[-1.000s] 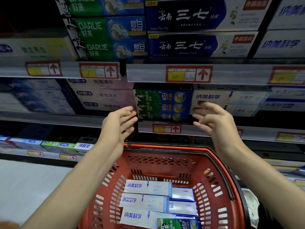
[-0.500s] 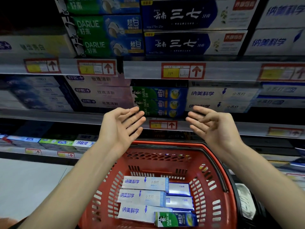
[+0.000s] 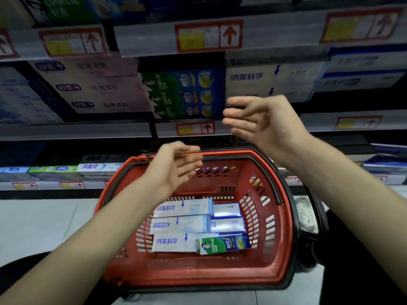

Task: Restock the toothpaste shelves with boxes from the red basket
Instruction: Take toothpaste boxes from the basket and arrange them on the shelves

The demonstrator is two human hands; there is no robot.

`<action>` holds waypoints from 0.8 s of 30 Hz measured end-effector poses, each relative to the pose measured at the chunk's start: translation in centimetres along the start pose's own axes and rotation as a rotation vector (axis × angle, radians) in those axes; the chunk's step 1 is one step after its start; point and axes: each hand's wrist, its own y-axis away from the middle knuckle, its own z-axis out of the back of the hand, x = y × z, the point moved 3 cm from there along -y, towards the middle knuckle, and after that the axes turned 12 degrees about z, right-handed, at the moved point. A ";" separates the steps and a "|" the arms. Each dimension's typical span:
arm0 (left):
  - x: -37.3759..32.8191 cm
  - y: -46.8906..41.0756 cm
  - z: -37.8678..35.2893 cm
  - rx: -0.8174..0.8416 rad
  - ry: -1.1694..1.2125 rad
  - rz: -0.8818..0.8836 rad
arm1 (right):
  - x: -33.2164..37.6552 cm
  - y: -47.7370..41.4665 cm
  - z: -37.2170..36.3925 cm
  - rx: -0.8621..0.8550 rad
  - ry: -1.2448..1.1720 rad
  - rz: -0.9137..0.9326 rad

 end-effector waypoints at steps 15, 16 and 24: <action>18.6 -11.5 3.4 -0.278 -0.739 0.329 | 2.9 0.5 3.0 0.069 0.190 0.119; 19.1 -11.5 3.8 -0.286 -0.778 0.339 | 3.2 0.5 3.2 0.069 0.208 0.128; 19.6 -11.3 5.5 -0.212 -0.906 0.467 | 4.2 1.1 4.5 0.018 0.192 0.135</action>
